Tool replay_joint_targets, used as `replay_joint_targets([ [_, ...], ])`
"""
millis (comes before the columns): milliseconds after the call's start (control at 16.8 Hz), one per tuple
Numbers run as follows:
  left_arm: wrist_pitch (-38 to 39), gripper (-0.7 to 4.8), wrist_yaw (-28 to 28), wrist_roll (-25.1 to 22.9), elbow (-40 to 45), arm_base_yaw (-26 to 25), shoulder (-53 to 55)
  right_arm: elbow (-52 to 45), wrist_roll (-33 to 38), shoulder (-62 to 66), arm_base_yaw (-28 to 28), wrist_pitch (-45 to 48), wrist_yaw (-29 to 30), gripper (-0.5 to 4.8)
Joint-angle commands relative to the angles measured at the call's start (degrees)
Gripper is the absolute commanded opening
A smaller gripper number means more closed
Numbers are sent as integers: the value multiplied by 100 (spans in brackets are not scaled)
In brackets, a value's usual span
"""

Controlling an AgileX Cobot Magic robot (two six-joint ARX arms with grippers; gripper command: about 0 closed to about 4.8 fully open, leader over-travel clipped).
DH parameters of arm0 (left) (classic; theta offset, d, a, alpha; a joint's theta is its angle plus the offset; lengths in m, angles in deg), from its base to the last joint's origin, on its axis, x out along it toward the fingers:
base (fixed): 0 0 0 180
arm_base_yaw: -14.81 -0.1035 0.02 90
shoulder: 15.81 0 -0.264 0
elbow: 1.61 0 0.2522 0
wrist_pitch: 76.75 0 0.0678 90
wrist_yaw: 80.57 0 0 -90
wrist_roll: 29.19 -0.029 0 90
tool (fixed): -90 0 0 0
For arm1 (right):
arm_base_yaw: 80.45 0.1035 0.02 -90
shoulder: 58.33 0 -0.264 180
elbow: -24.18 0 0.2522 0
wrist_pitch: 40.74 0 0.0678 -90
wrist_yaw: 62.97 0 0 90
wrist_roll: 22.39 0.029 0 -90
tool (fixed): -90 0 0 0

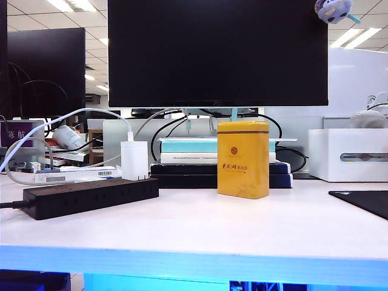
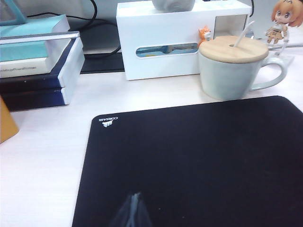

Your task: Plug the white charger into the left socket.

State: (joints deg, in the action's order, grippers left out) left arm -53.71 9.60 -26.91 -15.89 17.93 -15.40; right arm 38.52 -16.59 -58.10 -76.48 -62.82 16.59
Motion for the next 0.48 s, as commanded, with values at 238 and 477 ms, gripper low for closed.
replay_joint_targets([
  [238,48,26,-20,-15,-7,-9,-2,-55,17,-2,11,-162,935,13],
  [477,48,26,-20,-15,-7,-9,-2,-55,17,-2,17,-149,1016,13],
])
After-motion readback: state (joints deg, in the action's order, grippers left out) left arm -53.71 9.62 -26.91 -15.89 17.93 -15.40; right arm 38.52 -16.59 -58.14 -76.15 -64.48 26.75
